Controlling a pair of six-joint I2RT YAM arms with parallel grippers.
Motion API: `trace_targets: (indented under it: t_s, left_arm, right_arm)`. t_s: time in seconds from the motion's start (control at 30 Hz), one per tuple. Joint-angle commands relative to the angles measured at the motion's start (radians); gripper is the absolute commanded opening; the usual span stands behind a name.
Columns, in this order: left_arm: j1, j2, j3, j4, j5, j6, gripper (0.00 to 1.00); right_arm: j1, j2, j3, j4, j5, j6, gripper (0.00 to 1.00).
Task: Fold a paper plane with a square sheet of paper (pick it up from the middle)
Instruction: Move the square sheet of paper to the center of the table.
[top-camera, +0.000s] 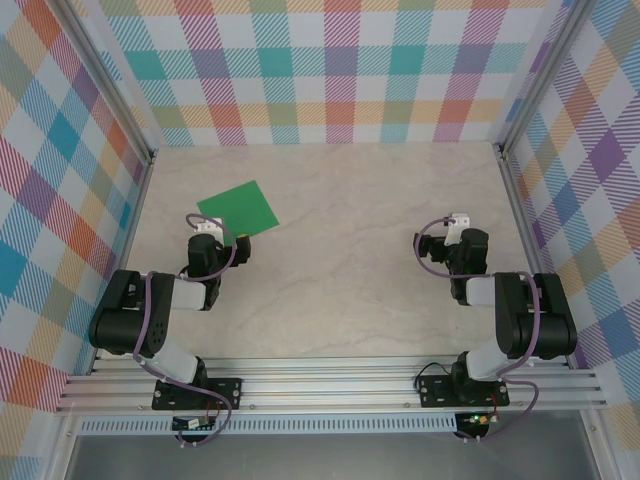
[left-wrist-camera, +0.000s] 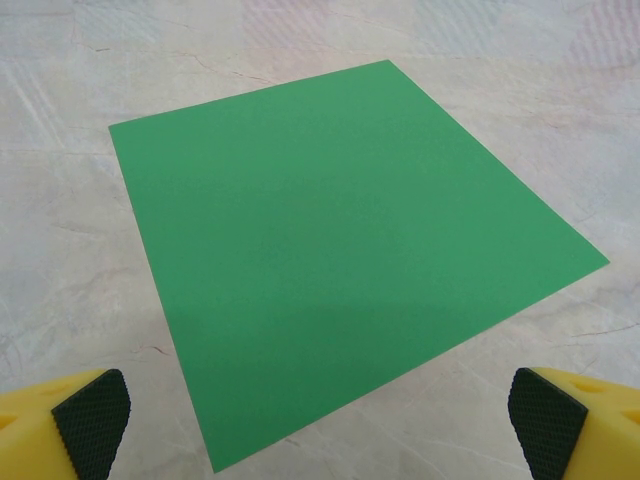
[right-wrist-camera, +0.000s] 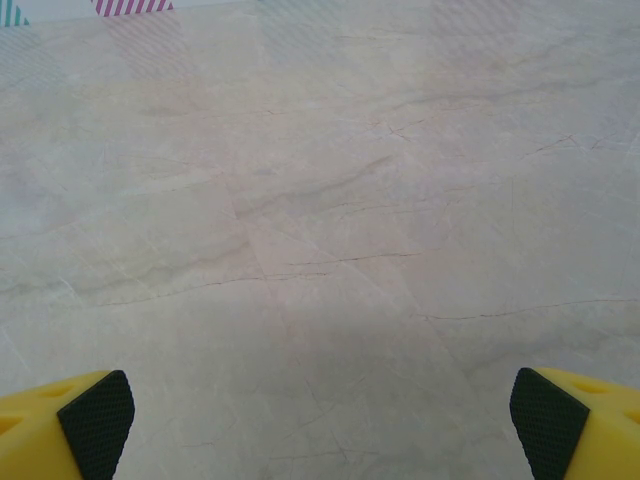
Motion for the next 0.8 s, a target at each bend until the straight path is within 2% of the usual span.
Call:
trace_targets:
  t_s: [0.0,0.5,0.77]
  left_arm:
    - [0.017,-0.009,0.02,0.0,0.019,0.01,1.0]
    - [0.017,-0.009,0.021,-0.001,0.018,0.01,1.0]
    - [0.017,-0.023,0.014,0.0,0.028,0.016,1.0]
  right_arm:
    - [0.001,-0.002,0.02,0.026,-0.023,0.003,1.0]
    - [0.006,-0.004,0.022,0.024,-0.03,-0.005,1.0]
    - [0.025,-0.065,0.005,0.008,-0.065,-0.049,1.0]
